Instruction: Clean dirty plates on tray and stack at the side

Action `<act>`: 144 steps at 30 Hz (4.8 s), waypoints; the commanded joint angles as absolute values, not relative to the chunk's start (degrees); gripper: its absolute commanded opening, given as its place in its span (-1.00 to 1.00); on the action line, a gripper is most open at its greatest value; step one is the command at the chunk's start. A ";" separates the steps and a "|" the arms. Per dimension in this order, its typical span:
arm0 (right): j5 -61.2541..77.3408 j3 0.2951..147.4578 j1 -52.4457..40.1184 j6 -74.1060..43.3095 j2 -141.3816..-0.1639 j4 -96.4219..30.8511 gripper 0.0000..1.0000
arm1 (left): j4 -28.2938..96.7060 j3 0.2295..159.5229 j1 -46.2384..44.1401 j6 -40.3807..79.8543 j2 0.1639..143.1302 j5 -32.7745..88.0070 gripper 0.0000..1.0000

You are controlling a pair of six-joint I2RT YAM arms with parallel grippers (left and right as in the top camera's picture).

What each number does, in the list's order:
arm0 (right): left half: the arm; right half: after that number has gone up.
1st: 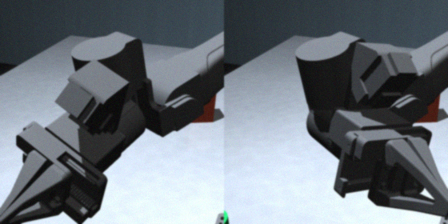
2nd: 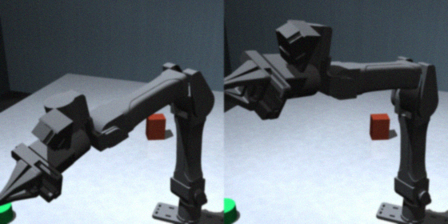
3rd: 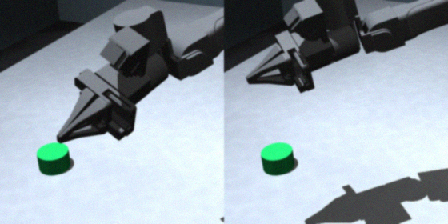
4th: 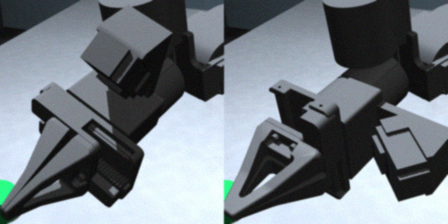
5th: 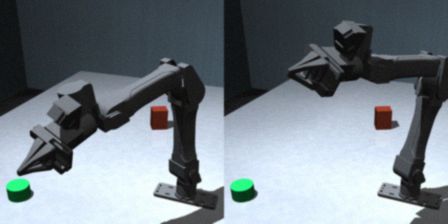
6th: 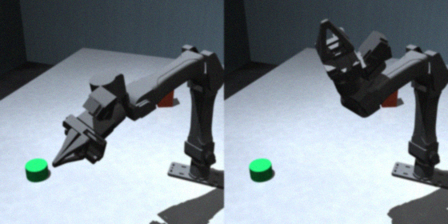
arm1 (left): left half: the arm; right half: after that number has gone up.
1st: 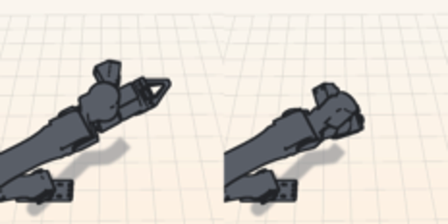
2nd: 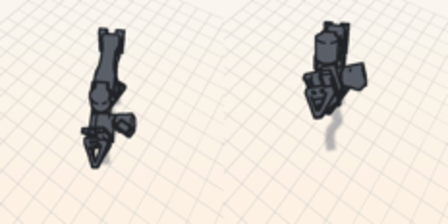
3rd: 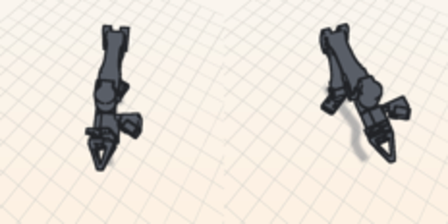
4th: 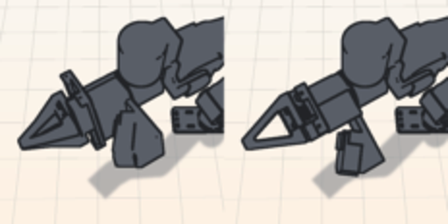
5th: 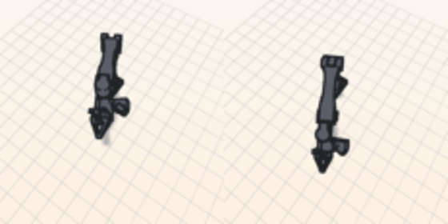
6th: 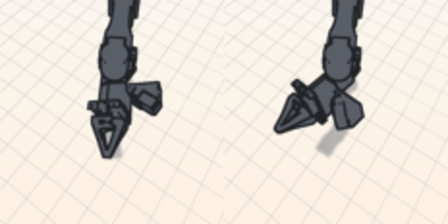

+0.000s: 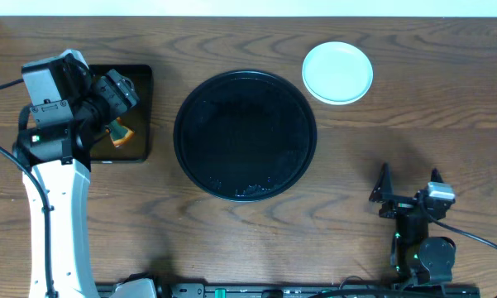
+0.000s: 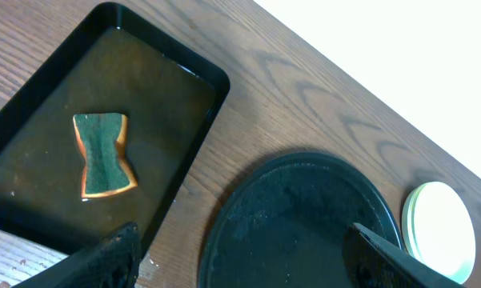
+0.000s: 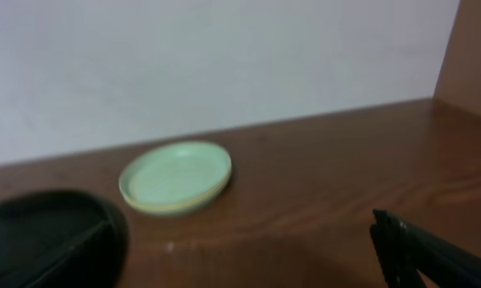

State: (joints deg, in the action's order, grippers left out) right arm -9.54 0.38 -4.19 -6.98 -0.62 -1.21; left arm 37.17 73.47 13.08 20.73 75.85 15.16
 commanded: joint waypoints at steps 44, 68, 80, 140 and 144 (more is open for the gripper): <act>-1.21 0.30 -3.84 6.07 -0.30 -4.21 0.98 | 43.86 73.34 13.21 19.05 76.03 14.06 0.61; -1.21 0.30 -3.84 6.07 -0.30 -4.23 0.99 | 21.15 28.01 8.29 16.95 55.02 8.32 0.61; -1.23 0.30 -3.81 6.07 -0.30 -4.23 0.99 | 7.35 14.22 1.50 12.29 43.70 3.11 0.62; -1.23 0.30 -3.84 6.07 -0.32 -4.21 0.98 | 3.86 0.23 -1.17 4.95 8.84 5.08 0.62; -1.21 0.30 -3.81 6.07 -0.32 -4.21 0.98 | 3.86 0.23 -1.17 4.99 6.44 5.30 0.62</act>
State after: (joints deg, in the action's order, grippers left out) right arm -1.61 0.38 -4.19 5.69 -0.62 -3.97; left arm 1.13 0.69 -0.89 5.89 8.16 3.90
